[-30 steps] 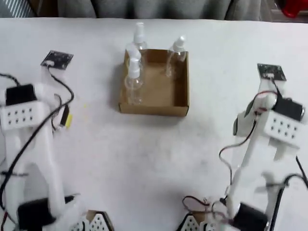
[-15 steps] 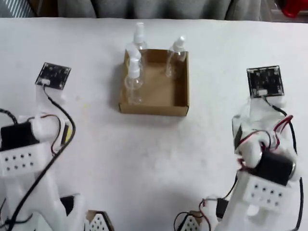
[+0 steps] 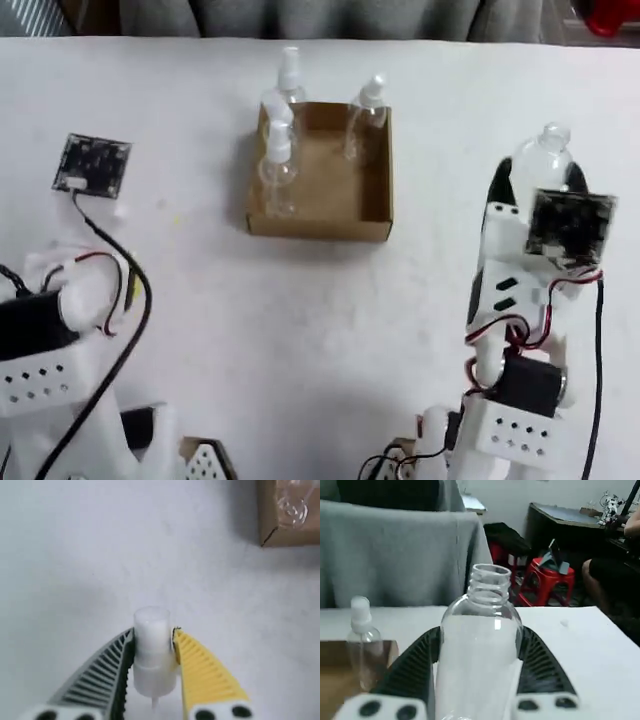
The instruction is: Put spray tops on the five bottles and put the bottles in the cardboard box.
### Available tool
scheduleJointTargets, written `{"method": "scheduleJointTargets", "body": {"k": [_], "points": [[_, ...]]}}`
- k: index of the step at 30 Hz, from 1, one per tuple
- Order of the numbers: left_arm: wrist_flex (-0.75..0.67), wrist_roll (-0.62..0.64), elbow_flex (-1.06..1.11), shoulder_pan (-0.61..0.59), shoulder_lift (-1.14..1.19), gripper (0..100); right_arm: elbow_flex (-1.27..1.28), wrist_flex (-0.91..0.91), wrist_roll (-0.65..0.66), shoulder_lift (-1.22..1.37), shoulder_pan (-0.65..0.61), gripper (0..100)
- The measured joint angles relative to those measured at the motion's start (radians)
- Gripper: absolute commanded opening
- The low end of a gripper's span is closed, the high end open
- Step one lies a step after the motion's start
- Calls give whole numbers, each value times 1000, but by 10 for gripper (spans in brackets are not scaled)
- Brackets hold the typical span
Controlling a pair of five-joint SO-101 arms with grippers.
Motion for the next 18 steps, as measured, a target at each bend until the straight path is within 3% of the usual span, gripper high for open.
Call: {"method": "scheduleJointTargets", "body": {"k": [6, 18], "points": [[-97, 144, 0, 0, -55, 20, 11, -14, -167, -86, -163, 15], [-364, 373, -2, 43, -109, 20, 276, -18, -181, -448, -681, 15]]}}
